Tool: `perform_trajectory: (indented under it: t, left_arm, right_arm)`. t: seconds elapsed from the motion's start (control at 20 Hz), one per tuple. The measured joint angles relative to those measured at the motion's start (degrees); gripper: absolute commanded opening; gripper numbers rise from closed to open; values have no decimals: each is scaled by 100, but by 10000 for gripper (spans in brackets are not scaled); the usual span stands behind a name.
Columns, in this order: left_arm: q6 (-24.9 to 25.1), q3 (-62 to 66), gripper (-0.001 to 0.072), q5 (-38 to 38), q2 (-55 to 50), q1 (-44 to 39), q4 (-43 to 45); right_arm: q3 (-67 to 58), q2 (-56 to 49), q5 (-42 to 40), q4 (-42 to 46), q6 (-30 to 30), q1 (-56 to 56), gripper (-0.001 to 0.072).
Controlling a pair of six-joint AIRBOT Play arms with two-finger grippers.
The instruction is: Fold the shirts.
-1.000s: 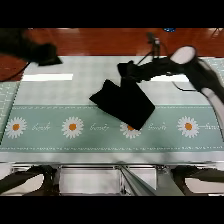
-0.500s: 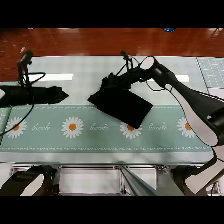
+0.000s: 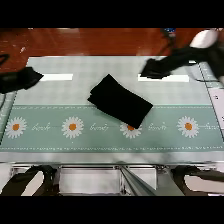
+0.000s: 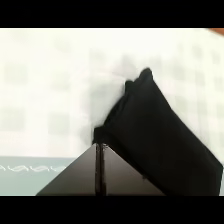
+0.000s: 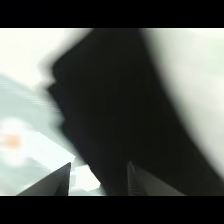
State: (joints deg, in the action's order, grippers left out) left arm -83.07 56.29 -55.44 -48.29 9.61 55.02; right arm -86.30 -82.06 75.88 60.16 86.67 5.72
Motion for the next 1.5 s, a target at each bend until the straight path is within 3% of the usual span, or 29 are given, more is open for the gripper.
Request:
perform_trajectory:
  t: [0.2, 0.35, 0.45, 0.65, 0.8, 0.85, 0.95, 1.0, 1.25, 1.5]
  left_arm:
    - [11, -59, 19, -101, 256, 15, -7]
    - [11, -387, 19, -63, 319, -345, -7]
    - [0, -634, 19, 17, 326, -625, -4]
    - [-9, -960, 19, 138, 273, -1034, -7]
    - [-11, -1047, 19, 201, 240, -1145, -9]
    - [-13, -1062, 19, 214, 229, -1163, -13]
    - [-13, -1080, 19, 232, 225, -1187, -11]
    - [-13, -1088, 19, 247, 223, -1198, -11]
    - [-15, -1102, 19, 247, 190, -1209, -9]
    - [-13, -1104, 19, 264, 24, -1209, -7]
  right_arm:
    - [2194, 1751, -979, 1495, 1222, -446, 411]
    - [3934, 2297, -2107, 1193, 1810, -527, 411]
    - [4671, 2218, -2664, 468, 1722, -549, 412]
    - [5187, 1462, -3178, -1281, 763, -417, 412]
    - [5093, 767, -3279, -2308, 179, -35, 400]
    - [4992, 555, -3257, -2487, 59, 105, 351]
    - [4690, 155, -3233, -2702, -129, 380, 87]
    - [4487, -13, -3200, -2721, -212, 509, 25]
    - [3084, -385, -2955, -2702, -614, 920, 24]
    - [1270, -448, -2350, -2079, -448, 1001, 23]
